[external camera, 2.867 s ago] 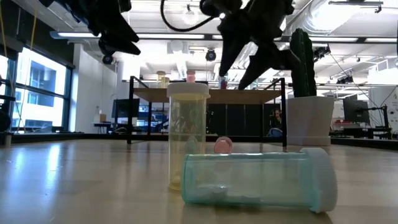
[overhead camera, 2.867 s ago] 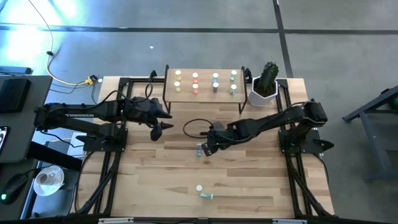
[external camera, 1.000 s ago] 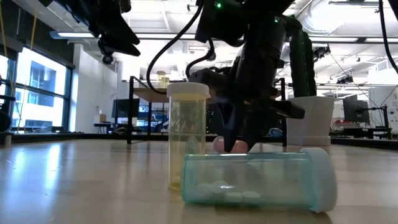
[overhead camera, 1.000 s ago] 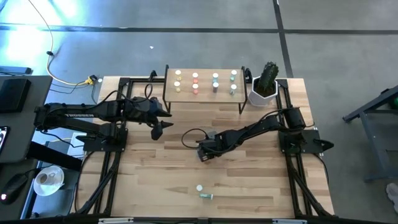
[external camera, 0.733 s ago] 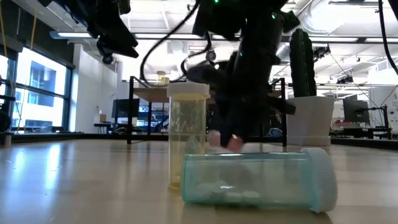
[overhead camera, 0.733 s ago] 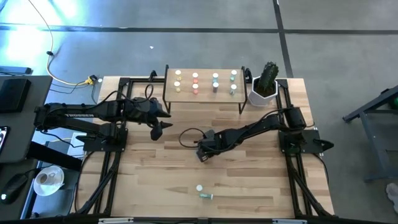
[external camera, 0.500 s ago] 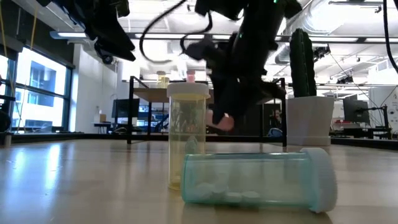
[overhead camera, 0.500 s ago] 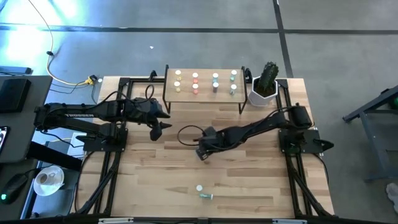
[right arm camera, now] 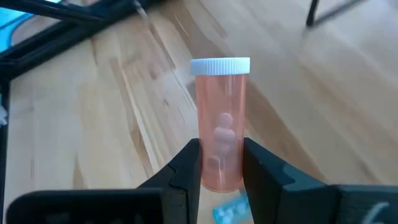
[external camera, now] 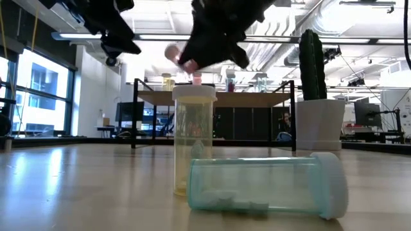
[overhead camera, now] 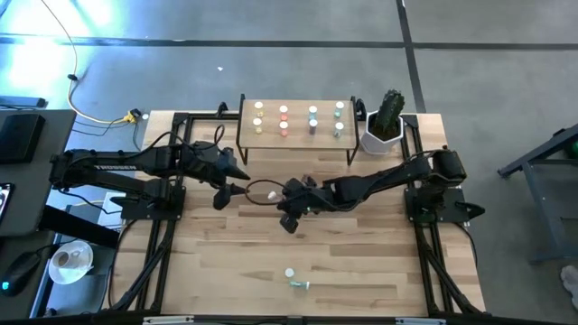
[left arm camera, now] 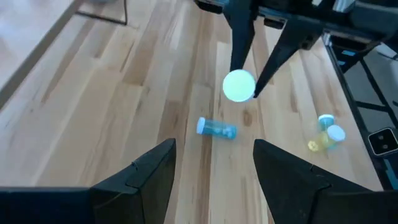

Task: Pick and place medicine bottles onto shelf by color
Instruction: Put the pink pill bottle on the shelf aligned with the other pink pill bottles

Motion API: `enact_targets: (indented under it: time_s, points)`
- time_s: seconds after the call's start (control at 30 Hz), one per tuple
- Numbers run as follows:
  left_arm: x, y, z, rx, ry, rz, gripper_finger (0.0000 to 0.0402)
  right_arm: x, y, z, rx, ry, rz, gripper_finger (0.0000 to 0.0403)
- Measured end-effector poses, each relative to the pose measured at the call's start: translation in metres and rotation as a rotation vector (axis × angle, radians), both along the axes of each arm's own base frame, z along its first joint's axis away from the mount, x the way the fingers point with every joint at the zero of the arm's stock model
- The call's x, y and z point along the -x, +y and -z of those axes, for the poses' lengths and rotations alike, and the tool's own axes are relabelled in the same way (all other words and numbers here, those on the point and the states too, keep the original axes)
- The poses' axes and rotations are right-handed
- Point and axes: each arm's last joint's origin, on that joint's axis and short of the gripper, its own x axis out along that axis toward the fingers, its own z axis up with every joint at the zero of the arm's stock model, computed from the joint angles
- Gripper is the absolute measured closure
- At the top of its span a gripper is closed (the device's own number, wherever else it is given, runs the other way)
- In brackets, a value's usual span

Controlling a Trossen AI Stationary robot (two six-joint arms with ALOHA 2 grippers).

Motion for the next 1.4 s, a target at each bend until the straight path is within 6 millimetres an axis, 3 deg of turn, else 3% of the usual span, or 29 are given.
enact_targets:
  time_s: [0.4, 0.87, 1.4]
  points:
    - [-0.022, -0.007, -0.004, -0.064, -0.118, 0.077, 0.0197, -0.004, -0.009, -0.014, 0.102, -0.082, -0.105, 0.0320]
    - [-0.042, -0.005, 0.005, 0.020, -0.151, 0.086, 0.0197, -0.006, -0.009, -0.018, 0.149, -0.121, -0.142, 0.0320]
    - [-0.046, -0.004, 0.009, 0.035, -0.140, 0.083, 0.0198, -0.007, -0.009, -0.018, 0.149, -0.125, -0.142, 0.0320]
